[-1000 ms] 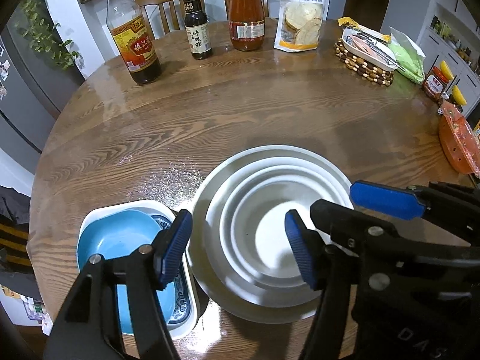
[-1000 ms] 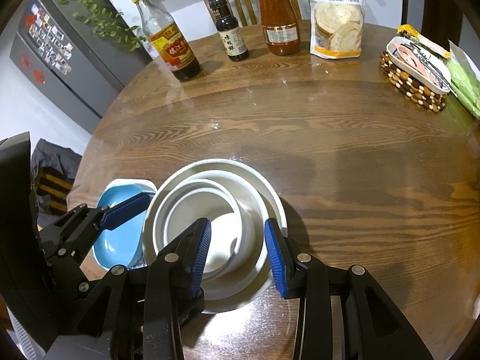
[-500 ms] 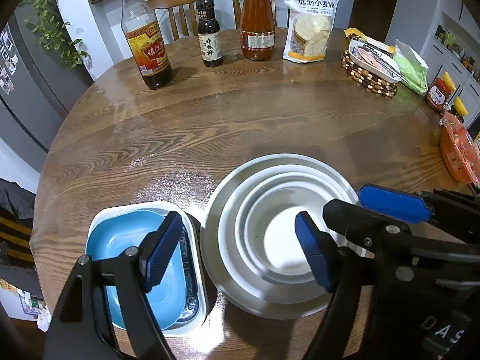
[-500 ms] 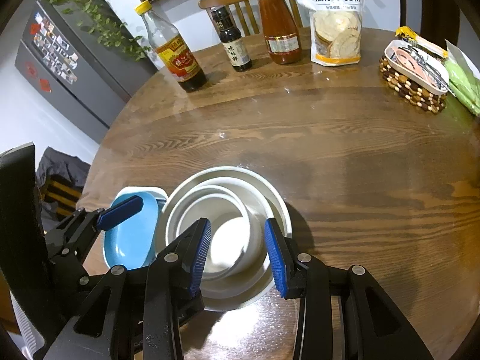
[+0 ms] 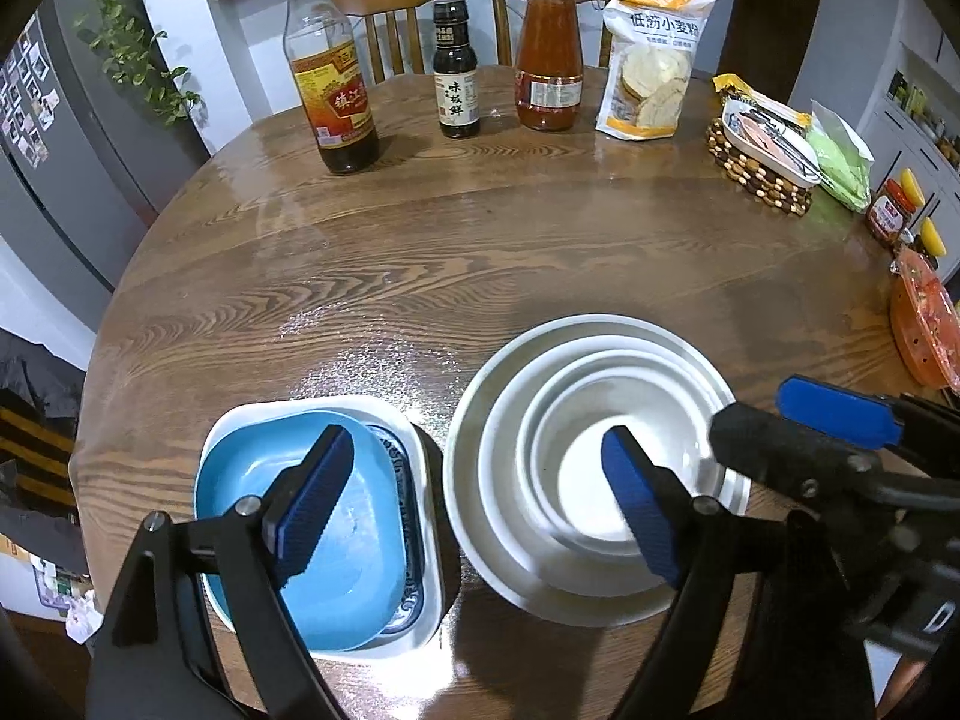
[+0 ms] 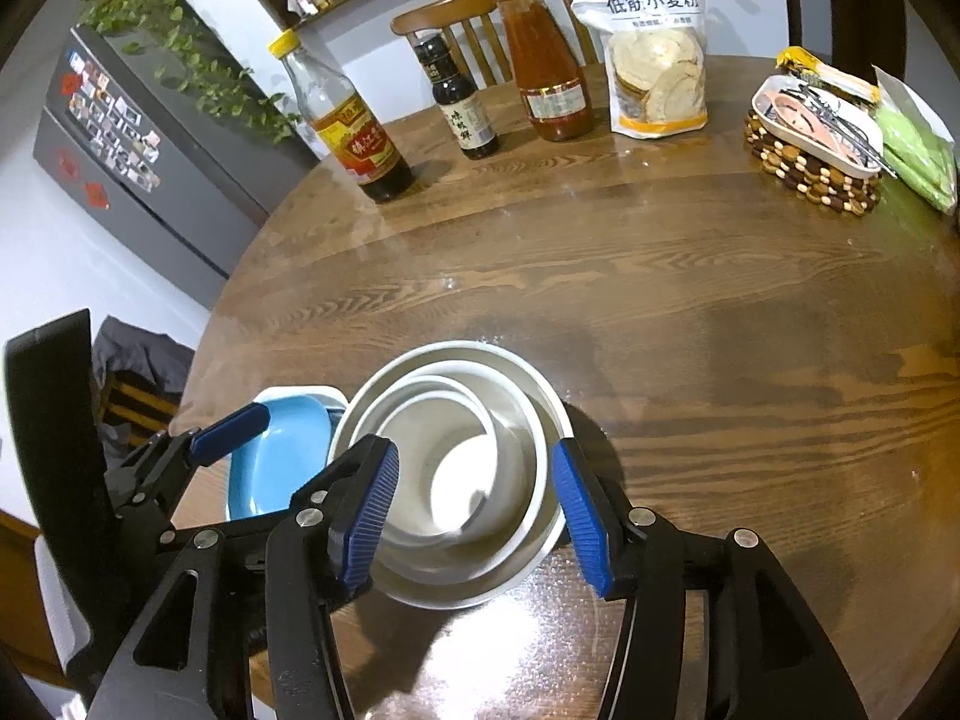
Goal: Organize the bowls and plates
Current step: 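Move both tools to the rim of the nested white bowls, then close both tools on the rim of the nested bowl stack, then lift the bowl stack with both tools and lower it onto the blue dish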
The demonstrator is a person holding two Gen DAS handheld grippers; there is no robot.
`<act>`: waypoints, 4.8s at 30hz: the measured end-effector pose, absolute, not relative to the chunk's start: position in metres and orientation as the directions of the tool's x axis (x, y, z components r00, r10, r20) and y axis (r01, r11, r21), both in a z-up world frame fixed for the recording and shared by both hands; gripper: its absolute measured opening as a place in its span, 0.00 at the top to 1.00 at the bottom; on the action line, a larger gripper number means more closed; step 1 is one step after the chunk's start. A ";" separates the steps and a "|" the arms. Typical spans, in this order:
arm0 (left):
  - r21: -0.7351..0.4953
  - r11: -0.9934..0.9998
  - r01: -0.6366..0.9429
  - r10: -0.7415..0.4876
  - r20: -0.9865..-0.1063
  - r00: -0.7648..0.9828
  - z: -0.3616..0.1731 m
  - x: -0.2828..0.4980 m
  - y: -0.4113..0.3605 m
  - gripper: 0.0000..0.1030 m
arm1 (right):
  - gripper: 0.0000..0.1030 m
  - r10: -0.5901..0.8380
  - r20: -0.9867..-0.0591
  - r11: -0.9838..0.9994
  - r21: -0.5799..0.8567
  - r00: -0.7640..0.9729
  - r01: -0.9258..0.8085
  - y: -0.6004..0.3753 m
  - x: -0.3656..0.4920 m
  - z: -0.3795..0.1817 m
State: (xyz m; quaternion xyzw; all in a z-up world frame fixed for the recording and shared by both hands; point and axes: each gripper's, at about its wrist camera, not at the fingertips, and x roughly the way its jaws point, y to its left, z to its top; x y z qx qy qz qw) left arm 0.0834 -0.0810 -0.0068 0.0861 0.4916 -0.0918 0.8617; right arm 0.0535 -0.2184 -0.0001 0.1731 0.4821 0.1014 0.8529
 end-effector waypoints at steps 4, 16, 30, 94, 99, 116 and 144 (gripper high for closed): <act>0.027 0.971 0.239 -0.094 -0.870 0.484 -0.004 0.084 -0.073 0.10 | 0.42 0.352 -0.761 0.900 0.435 0.546 0.027 -0.231 0.049 0.006; -0.078 0.989 0.127 -0.126 -0.892 0.434 0.008 0.086 -0.030 0.01 | 0.33 0.387 -0.752 0.862 0.501 0.533 0.080 -0.256 0.041 -0.003; -0.160 0.986 0.047 -0.166 -0.924 0.344 -0.006 0.085 -0.011 0.03 | 0.33 0.411 -0.777 0.843 0.523 0.476 0.126 -0.261 0.043 -0.039; 0.008 0.983 0.184 -0.063 -0.923 0.379 -0.038 0.097 -0.071 0.96 | 0.88 0.369 -0.817 0.900 0.433 0.442 0.049 -0.234 0.057 -0.056; 0.021 0.983 0.181 -0.053 -0.919 0.392 -0.039 0.096 -0.072 0.96 | 0.88 0.367 -0.818 0.900 0.432 0.443 0.051 -0.235 0.059 -0.056; 0.029 0.984 0.178 -0.045 -0.917 0.396 -0.038 0.094 -0.074 0.96 | 0.88 0.352 -0.820 0.901 0.428 0.452 0.074 -0.237 0.053 -0.054; 0.034 0.988 0.149 -0.048 -0.858 0.511 0.006 0.081 -0.060 0.95 | 0.88 0.359 -0.777 0.907 0.420 0.517 0.001 -0.219 0.045 -0.008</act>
